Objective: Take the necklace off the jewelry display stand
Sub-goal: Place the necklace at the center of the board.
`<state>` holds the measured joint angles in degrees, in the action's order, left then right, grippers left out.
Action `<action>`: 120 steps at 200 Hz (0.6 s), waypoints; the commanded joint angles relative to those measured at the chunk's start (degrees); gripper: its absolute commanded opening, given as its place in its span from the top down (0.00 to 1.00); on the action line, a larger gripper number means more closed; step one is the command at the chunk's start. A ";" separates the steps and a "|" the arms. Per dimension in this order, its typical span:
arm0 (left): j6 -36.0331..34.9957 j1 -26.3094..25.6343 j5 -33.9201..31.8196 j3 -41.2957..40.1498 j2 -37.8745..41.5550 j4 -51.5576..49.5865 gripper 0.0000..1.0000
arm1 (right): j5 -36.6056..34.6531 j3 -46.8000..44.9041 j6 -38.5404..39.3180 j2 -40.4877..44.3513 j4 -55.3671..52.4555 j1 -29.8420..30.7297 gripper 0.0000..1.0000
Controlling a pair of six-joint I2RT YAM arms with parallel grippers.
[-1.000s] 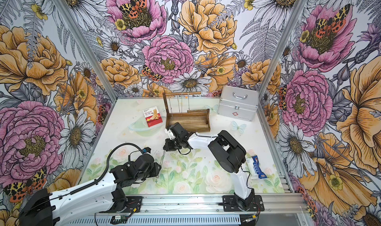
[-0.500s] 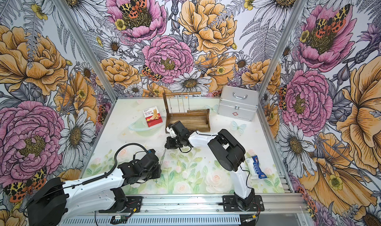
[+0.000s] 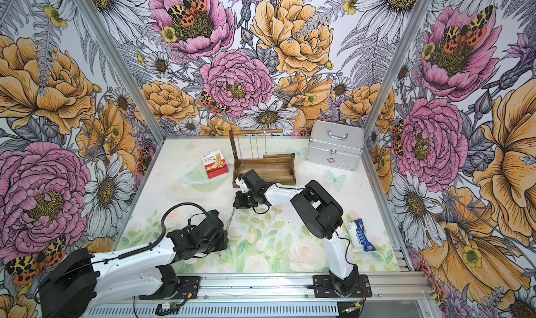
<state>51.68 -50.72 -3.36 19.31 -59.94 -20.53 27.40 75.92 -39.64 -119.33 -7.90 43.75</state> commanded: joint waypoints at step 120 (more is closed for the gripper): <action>5.05 1.70 -1.59 -3.37 16.62 -10.61 0.87 | -1.73 3.05 -0.43 -2.57 -2.12 -0.07 1.00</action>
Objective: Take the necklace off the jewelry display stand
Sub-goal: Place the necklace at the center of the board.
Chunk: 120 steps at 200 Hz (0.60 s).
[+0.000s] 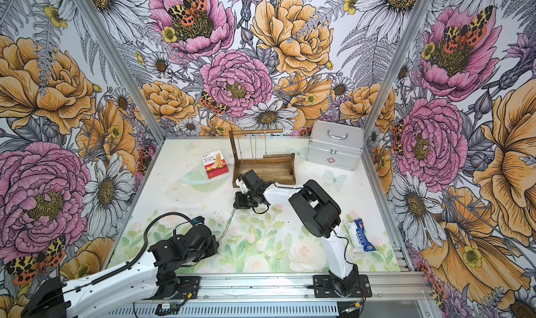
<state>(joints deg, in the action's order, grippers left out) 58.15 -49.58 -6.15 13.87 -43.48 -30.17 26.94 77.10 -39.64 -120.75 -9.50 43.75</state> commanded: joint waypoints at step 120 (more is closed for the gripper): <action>-11.29 9.60 4.72 8.66 -5.14 0.41 0.79 | -1.60 2.88 -0.64 -2.13 -1.82 -0.24 1.00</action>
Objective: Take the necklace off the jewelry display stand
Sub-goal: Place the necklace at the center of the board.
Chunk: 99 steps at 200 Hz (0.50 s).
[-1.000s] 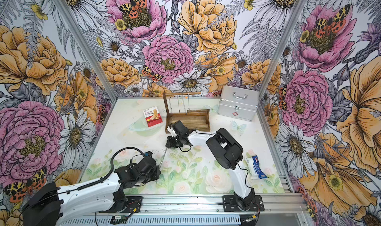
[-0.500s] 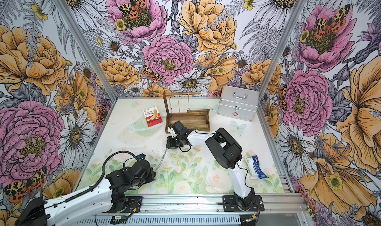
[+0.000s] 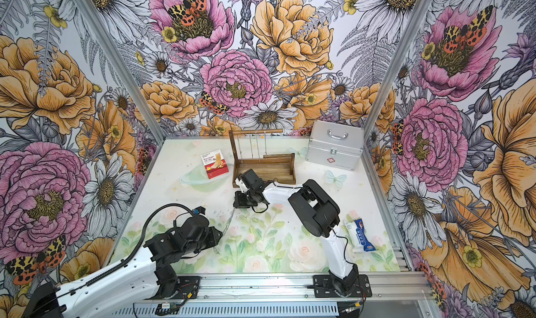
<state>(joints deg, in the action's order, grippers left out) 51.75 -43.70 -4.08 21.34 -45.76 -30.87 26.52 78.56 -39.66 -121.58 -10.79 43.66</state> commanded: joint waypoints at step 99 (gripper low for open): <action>-11.62 3.90 4.43 6.35 -18.01 3.01 0.82 | -1.38 1.79 -0.79 -1.91 -0.99 -0.29 1.00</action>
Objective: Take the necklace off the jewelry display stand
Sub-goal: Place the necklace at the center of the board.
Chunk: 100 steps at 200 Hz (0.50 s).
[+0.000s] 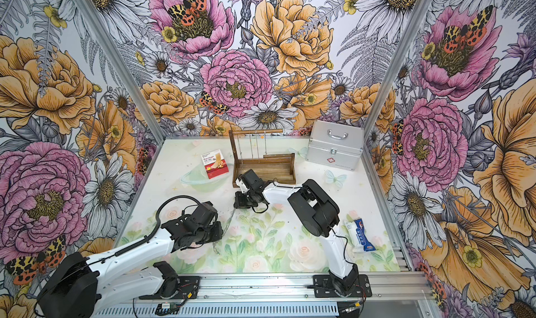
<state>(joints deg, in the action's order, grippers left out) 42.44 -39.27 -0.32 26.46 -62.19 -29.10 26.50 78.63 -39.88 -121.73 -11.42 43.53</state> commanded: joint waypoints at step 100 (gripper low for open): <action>5.59 -8.29 -5.04 -3.18 -4.45 0.48 0.84 | -1.37 1.92 -0.53 -1.93 -0.60 -0.21 1.00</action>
<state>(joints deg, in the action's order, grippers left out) 44.58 -46.59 -3.22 26.55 -67.16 -27.31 26.11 79.24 -40.07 -122.65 -11.60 43.53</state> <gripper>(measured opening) 0.160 0.052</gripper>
